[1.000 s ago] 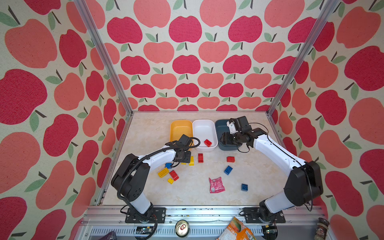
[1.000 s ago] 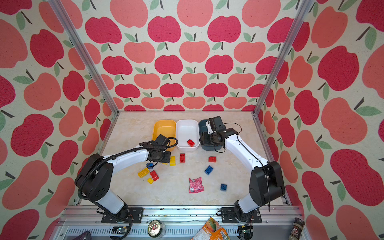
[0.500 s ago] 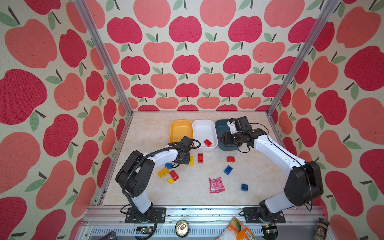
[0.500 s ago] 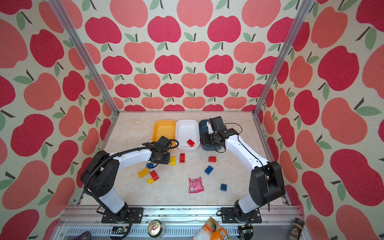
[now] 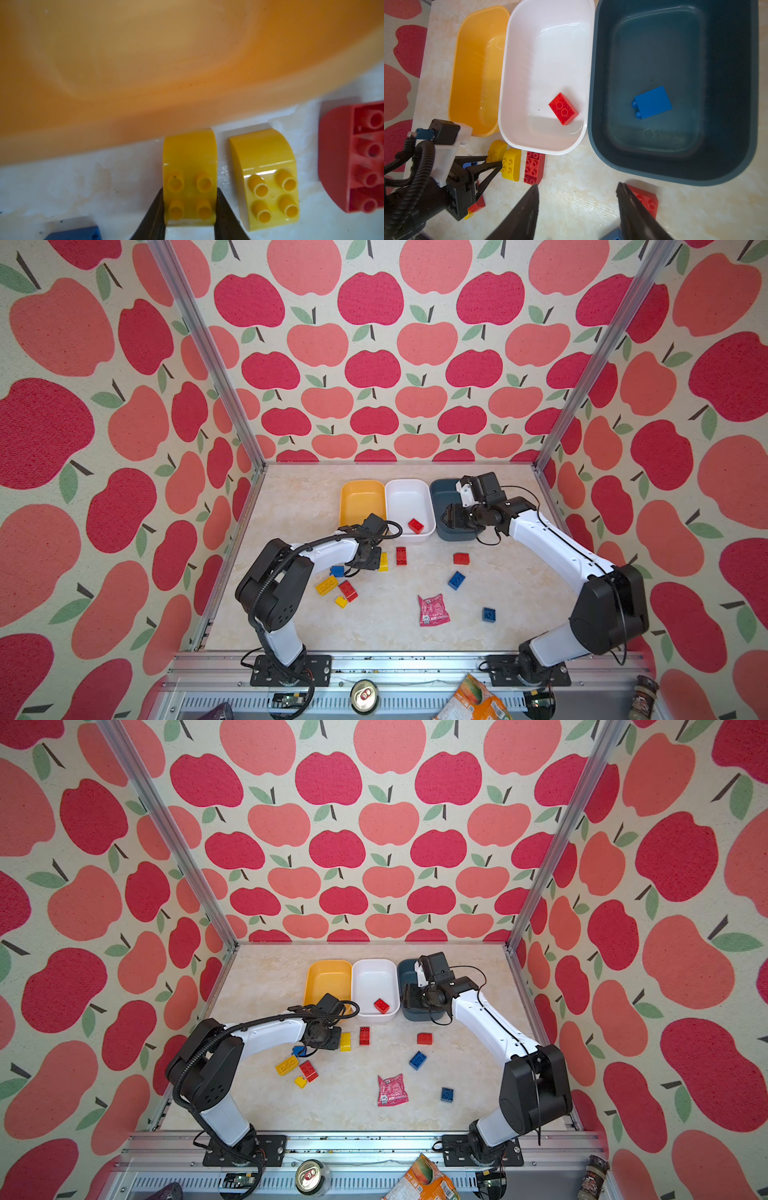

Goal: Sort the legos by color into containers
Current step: 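Carry the yellow brick into the yellow bin and release it with the left gripper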

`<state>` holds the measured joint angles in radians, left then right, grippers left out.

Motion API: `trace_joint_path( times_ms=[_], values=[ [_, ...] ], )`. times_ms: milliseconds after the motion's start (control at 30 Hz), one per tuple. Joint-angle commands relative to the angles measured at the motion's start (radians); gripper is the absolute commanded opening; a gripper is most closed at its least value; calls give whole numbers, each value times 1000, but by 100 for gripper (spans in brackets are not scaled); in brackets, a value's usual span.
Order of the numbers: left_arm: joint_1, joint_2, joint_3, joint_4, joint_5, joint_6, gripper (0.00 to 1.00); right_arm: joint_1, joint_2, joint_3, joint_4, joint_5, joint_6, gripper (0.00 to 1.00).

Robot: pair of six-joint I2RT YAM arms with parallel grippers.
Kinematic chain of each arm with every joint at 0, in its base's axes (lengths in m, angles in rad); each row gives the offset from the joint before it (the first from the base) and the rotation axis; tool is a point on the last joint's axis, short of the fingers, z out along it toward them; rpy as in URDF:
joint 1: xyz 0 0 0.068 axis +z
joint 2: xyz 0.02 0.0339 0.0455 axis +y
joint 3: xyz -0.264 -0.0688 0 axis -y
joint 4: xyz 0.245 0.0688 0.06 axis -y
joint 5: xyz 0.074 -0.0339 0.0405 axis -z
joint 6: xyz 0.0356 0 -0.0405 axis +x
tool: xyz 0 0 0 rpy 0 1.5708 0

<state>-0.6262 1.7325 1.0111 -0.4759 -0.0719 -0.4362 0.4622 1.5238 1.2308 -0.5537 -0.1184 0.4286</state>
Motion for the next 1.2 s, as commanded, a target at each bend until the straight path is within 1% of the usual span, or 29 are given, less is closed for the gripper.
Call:
trace_joint_path(
  times_ms=[0,133,367,500,633,867,1000,1167],
  values=[
    [-13,-26,24,-44,-22,-3,25,-5,-29,-12,1,-10,17,62],
    [-39,-85,13,-67,-62,9,22,-8,-30,-10,1,-9,16,62],
    [-65,-216,-14,-85,-109,45,22,-7,-32,-7,0,-15,17,62],
    [-66,-272,5,-105,-131,60,22,-7,-35,-4,1,-18,19,62],
    [-51,-303,29,-88,-148,87,22,-7,-39,-4,0,-24,24,62],
    [71,-258,73,23,-77,137,22,-7,-47,-14,5,-33,35,62],
    [140,-182,132,74,-31,174,21,-8,-47,-16,3,-36,38,62],
    [189,-73,194,110,8,211,21,-7,-55,-18,0,-35,39,62]
  ],
)
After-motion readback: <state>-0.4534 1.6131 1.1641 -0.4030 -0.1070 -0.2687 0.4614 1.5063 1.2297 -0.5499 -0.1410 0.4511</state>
